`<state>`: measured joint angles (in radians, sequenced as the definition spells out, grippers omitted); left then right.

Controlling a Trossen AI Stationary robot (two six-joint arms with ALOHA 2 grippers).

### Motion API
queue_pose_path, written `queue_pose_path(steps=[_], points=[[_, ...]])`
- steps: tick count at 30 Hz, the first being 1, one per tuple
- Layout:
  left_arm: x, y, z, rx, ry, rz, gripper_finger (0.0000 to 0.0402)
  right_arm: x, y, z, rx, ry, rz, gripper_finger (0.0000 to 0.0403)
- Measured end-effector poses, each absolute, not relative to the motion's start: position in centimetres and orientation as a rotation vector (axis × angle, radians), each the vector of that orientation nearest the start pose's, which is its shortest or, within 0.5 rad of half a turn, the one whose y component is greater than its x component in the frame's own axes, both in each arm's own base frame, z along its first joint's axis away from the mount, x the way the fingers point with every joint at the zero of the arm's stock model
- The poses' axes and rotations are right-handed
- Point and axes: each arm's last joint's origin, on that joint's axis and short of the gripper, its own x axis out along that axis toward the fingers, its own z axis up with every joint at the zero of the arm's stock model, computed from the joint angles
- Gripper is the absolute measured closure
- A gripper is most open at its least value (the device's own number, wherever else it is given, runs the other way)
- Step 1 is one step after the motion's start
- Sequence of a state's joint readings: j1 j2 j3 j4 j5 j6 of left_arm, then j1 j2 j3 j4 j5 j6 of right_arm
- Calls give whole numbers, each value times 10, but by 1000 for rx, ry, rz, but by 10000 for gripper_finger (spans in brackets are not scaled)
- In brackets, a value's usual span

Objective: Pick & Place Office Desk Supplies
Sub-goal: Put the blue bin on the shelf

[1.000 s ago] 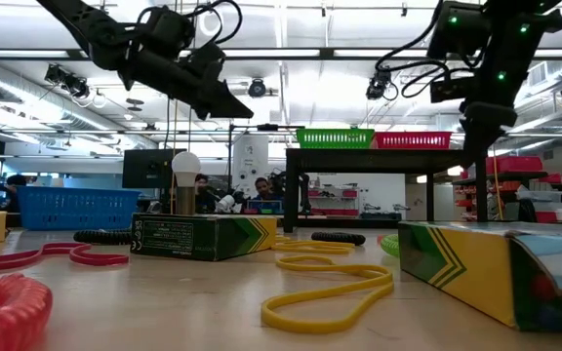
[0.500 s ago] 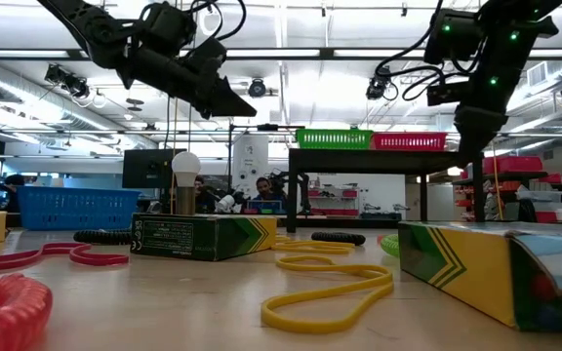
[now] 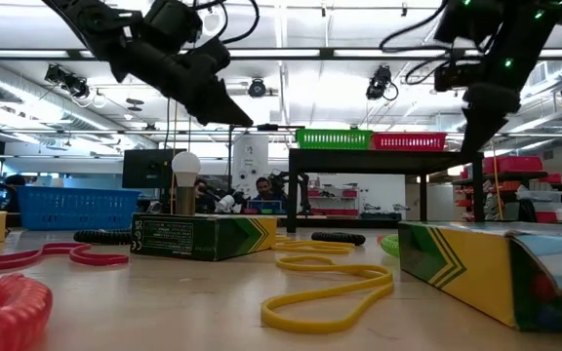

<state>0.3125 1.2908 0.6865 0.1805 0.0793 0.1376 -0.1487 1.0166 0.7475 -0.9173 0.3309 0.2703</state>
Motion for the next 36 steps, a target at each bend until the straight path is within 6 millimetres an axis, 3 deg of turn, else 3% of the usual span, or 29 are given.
queue_pose_path(steps=[9,16,25,31,36], points=[[248,42,222,-48,599,352,392,184,25,238,126,876,-471,398],[235,15,215,-72,736,501,350,206,60,238,62,667,-433,393],[222,-3,228,-180,894,601,270,234,67,218,-30,694,-361,392],[209,0,218,-183,1039,679,229,238,62,214,-31,718,-367,392],[212,5,211,-209,1108,652,199,238,63,214,-37,712,-356,392]])
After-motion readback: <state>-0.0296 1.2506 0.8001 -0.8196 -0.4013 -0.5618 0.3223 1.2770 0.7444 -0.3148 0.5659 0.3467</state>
